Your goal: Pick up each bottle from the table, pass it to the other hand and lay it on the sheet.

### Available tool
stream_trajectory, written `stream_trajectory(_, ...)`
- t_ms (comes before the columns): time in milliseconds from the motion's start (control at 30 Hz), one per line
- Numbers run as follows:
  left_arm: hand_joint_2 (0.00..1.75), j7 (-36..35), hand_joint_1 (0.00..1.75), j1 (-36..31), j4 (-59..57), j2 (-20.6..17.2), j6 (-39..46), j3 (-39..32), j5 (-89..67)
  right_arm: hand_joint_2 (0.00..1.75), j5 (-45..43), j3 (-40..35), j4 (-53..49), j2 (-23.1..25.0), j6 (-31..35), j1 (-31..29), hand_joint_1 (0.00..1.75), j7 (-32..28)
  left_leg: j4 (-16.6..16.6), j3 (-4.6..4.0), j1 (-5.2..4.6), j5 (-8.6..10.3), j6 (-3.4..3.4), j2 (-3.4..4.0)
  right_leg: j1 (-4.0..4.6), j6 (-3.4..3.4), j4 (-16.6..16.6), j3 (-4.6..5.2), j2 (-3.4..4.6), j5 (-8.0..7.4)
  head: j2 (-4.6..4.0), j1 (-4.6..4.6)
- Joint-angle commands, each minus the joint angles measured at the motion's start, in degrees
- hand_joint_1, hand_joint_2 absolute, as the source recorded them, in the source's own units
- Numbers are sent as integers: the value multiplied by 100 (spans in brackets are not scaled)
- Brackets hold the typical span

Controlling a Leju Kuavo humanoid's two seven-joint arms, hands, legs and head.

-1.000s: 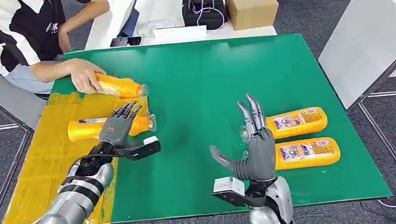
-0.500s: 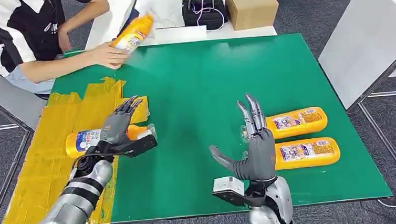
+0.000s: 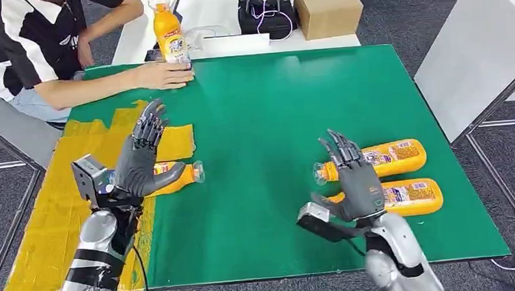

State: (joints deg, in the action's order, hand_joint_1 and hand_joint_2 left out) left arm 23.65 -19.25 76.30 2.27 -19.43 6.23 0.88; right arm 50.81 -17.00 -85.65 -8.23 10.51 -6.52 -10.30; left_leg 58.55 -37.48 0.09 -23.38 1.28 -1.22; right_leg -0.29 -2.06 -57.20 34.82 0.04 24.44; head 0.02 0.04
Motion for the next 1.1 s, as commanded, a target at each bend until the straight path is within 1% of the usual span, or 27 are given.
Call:
stream_trajectory(33,175,-98,0,-206,-257,-35,-12,532,285,175,-140,873,944,-1517,-803,-451,0,-390,-4,55,0,-15,0,-13,2,-4,18,-72,-27,18,0,0)
stream_trajectory(67,175,-101,0,-229,-286,-29,6,551,309,175,-66,887,1000,-1537,-794,-491,0,-401,0,25,-3,-6,1,-14,-3,-5,8,-38,-22,9,0,0)
stream_trajectory(100,175,-163,0,-235,-322,17,-63,540,493,175,179,882,1135,-1518,-684,-591,0,-281,0,40,-1,-12,0,-12,-1,-4,12,-54,-22,13,0,0)
stream_trajectory(200,175,-168,0,-216,-325,20,-68,580,520,175,260,827,1209,-1480,-688,-696,0,-256,-2,13,-8,-3,0,1,-10,-3,6,-17,-4,0,0,-2)
stream_trajectory(233,175,-166,0,-237,-349,20,-61,602,514,175,256,826,1297,-1453,-696,-765,0,-251,-1,36,-4,-12,-3,8,-5,-1,9,-41,-2,7,0,-2)
stream_trajectory(333,175,-164,0,-255,-380,38,-57,620,535,175,262,835,1370,-1432,-690,-859,0,-237,-2,13,-4,-3,-1,4,-8,-2,6,-13,-4,-1,0,-2)
stream_trajectory(367,175,-164,0,-255,-380,38,-57,620,535,175,262,835,1370,-1432,-690,-859,0,-237,-1,33,-2,-10,-3,10,-5,0,7,-33,-3,4,0,-2)
stream_trajectory(400,175,-166,0,-290,-437,39,-49,641,543,175,336,829,1516,-1405,-632,-948,0,-171,-1,20,0,-6,-2,7,-4,-1,8,-21,-4,0,0,-2)
stream_trajectory(433,175,-168,0,-301,-453,46,-47,651,546,175,349,836,1578,-1400,-627,-999,0,-155,0,37,2,-11,-4,11,-1,0,9,-38,-2,5,0,-4)
stream_trajectory(467,175,-177,0,-317,-480,48,-56,662,556,175,363,830,1668,-1392,-633,-1059,0,-145,-1,32,1,-9,-3,13,-2,-1,8,-31,0,3,0,-4)
stream_trajectory(500,175,-182,0,-366,-542,60,-61,692,571,175,453,803,1918,-1377,-580,-1218,0,-125,-1,16,1,-4,-1,9,-2,-2,7,-15,-1,-2,0,-2)
stream_trajectory(533,175,-189,0,-418,-597,81,-68,721,587,175,553,763,2177,-1346,-540,-1391,0,-114,0,35,2,-10,-2,18,1,-2,10,-35,4,2,0,-2)
stream_trajectory(567,175,-194,0,-452,-628,92,-75,744,597,175,593,732,2346,-1322,-519,-1503,0,-129,0,30,1,-8,-2,19,3,-2,9,-29,6,0,0,-4)
stream_trajectory(600,175,-202,0,-487,-679,103,-84,765,613,175,670,706,2550,-1284,-454,-1624,0,-119,0,43,3,-12,-3,23,5,-2,12,-44,7,2,0,-2)
stream_trajectory(733,175,-218,0,-627,-865,176,-121,872,664,175,1028,404,3433,-1099,-335,-2166,0,-146,-2,14,0,-1,0,13,0,-2,8,-15,4,-5,0,-2)
stream_trajectory(767,175,-216,0,-635,-876,190,-111,884,655,175,1032,397,3460,-1086,-332,-2192,0,-145,-2,35,3,-7,-2,27,4,-1,14,-36,14,-4,0,-2)
stream_trajectory(800,175,-216,0,-661,-923,199,-98,898,655,175,1077,337,3655,-1062,-330,-2301,0,-155,-2,23,1,-3,-1,18,2,-1,10,-26,9,-5,0,-2)
stream_trajectory(833,175,-213,0,-688,-967,201,-122,921,683,175,1091,264,3861,-1060,-373,-2425,0,-172,-4,45,2,-10,-4,28,4,1,15,-47,15,-1,0,-4)
stream_trajectory(900,175,-213,0,-695,-984,203,-118,926,685,175,1090,259,3928,-1070,-394,-2507,0,-173,-1,22,0,-3,-2,16,0,-1,8,-25,7,-3,0,-2)
stream_trajectory(933,175,-213,0,-695,-984,203,-118,926,685,175,1090,259,3928,-1070,-394,-2507,0,-173,-2,44,1,-11,-5,26,2,1,11,-46,13,2,0,-4)
stream_trajectory(967,175,-213,0,-695,-984,203,-118,926,685,175,1090,259,3928,-1070,-394,-2507,0,-173,-1,40,1,-11,-5,23,2,1,9,-41,11,2,0,-4)
stream_trajectory(1033,175,-208,0,-730,-1033,199,-152,956,712,175,1131,168,4236,-1055,-413,-2687,0,-208,-2,14,-2,-1,-1,8,-1,-1,6,-16,1,-3,0,-2)
stream_trajectory(1100,175,-213,0,-781,-1102,220,-176,1001,722,175,1136,126,4495,-1029,-469,-2903,0,-220,1,54,3,-17,-6,27,4,2,10,-56,13,7,0,-4)
